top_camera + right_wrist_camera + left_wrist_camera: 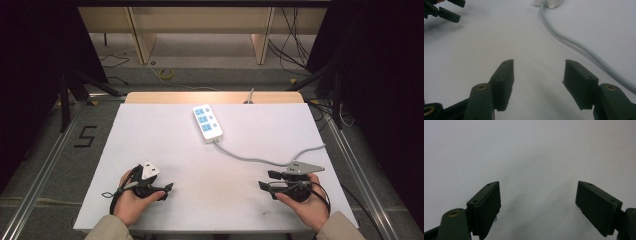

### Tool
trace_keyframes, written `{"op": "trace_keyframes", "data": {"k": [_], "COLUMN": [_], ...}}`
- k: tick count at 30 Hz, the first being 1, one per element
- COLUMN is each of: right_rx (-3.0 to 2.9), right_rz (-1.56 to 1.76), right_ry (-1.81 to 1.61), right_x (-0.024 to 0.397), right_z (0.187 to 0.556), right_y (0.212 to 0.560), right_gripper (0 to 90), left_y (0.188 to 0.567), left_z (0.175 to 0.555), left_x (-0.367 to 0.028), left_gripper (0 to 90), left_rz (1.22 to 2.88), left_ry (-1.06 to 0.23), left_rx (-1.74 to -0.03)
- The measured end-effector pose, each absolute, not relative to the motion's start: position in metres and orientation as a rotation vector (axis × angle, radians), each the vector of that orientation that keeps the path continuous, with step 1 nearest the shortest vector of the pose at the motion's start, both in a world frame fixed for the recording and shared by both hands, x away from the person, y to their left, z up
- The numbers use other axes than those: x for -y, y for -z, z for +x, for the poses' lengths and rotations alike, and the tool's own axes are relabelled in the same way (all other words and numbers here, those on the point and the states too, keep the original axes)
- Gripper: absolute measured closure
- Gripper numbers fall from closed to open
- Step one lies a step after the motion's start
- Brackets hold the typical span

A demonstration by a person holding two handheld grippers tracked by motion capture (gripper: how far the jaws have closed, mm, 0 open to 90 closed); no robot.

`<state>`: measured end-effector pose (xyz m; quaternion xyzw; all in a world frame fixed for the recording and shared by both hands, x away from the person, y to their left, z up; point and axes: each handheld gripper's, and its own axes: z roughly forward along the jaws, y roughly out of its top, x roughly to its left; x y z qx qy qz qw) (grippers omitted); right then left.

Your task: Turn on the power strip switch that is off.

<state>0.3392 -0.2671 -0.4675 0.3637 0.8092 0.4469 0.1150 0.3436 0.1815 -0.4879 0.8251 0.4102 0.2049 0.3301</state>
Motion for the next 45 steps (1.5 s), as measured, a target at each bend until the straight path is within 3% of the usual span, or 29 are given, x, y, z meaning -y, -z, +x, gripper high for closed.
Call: {"op": "trace_keyframes", "data": {"k": [5, 8, 9, 12, 14, 15, 16, 45], "right_rx": [-2.373, -2.376, -2.375, -2.375, -2.375, -2.375, -2.374, -2.380], "right_rz": [1.061, 1.058, 1.058, 1.059, 1.056, 1.056, 1.050, 1.060], "right_ry": [-1.308, -1.305, -1.308, -1.312, -1.314, -1.314, -1.314, -1.313], "right_x": [0.266, 0.266, 0.266, 0.266, 0.265, 0.265, 0.265, 0.265], "right_z": [0.339, 0.338, 0.338, 0.338, 0.338, 0.338, 0.338, 0.337], "right_y": [0.468, 0.468, 0.467, 0.467, 0.467, 0.467, 0.467, 0.468], "right_gripper": [42.2, 42.1, 42.0, 41.7, 41.5, 41.5, 41.4, 38.8], "left_y": [0.485, 0.482, 0.481, 0.475, 0.473, 0.473, 0.473, 0.459], "left_z": [0.343, 0.343, 0.343, 0.344, 0.346, 0.347, 0.348, 0.391], "left_x": [-0.180, -0.180, -0.180, -0.182, -0.182, -0.182, -0.181, -0.160], "left_gripper": [27.5, 35.9, 48.5, 69.2, 79.5, 79.5, 86.9, 89.8], "left_rz": [2.163, 2.158, 2.160, 2.164, 2.169, 2.176, 2.168, 2.199], "left_ry": [-0.562, -0.582, -0.592, -0.627, -0.642, -0.648, -0.646, -0.622], "left_rx": [-1.054, -1.046, -1.044, -1.029, -1.028, -1.026, -1.034, -1.014]}}
